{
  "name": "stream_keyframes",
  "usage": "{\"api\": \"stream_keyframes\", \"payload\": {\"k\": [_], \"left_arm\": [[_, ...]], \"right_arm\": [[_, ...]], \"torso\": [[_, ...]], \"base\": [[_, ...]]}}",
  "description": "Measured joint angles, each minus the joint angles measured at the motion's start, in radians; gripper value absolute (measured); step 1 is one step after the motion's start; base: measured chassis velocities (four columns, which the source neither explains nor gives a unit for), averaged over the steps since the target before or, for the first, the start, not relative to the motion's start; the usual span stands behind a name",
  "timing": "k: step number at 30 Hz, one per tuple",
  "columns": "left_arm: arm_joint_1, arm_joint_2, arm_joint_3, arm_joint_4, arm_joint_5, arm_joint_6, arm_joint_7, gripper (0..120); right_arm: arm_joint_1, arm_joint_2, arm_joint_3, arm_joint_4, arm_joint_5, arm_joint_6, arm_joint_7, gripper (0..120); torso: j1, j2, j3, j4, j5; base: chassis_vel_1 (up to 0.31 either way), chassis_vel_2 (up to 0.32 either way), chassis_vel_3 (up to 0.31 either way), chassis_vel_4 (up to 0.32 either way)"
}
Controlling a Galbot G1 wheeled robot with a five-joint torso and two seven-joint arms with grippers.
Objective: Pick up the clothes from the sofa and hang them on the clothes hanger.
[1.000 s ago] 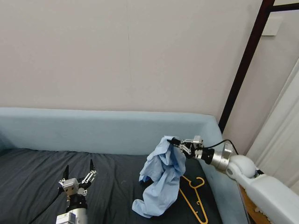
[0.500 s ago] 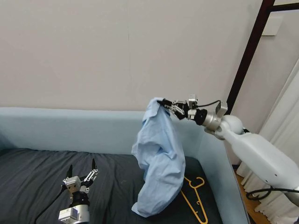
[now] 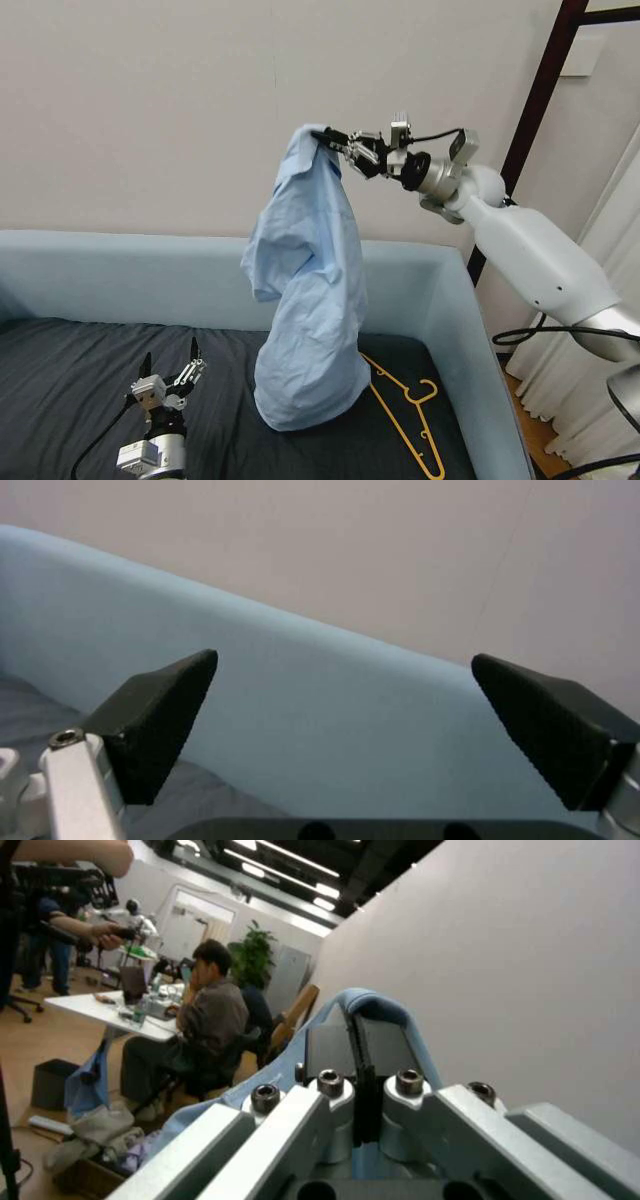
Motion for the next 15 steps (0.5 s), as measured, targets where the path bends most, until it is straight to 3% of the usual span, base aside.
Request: {"api": "stream_keyframes", "payload": {"k": [3, 7, 11, 12, 15], "left_arm": [[0.002, -0.006, -0.001, -0.001, 0.001, 0.000, -0.001, 100], [0.014, -0.006, -0.006, -0.005, 0.003, -0.006, -0.001, 100], [0.015, 0.010, -0.014, -0.003, 0.003, -0.009, -0.002, 100], [0.015, 0.010, -0.014, -0.003, 0.003, -0.009, -0.002, 100], [0.000, 0.015, 0.000, 0.013, 0.004, -0.002, -0.001, 100]], "right_arm": [[-0.016, 0.013, -0.010, 0.034, 0.005, 0.006, 0.016, 0], [-0.133, -0.033, -0.046, 0.112, -0.013, 0.016, 0.021, 0], [-0.381, -0.189, -0.065, 0.198, -0.118, 0.030, -0.031, 0], [-0.381, -0.189, -0.065, 0.198, -0.118, 0.030, -0.031, 0], [-0.609, -0.286, -0.003, 0.221, -0.250, 0.054, -0.099, 0]], "torso": [[0.000, 0.000, 0.000, 0.0006, -0.0006], [0.000, 0.000, 0.000, 0.0012, -0.0002], [0.000, 0.000, 0.000, -0.0005, 0.0016], [0.000, 0.000, 0.000, -0.0005, 0.0016], [0.000, 0.000, 0.000, -0.0009, 0.0007]], "base": [[0.000, 0.000, 0.000, 0.000], [0.000, 0.000, 0.000, 0.000], [0.000, 0.000, 0.000, 0.000], [0.000, 0.000, 0.000, 0.000], [0.000, 0.000, 0.000, 0.000]]}}
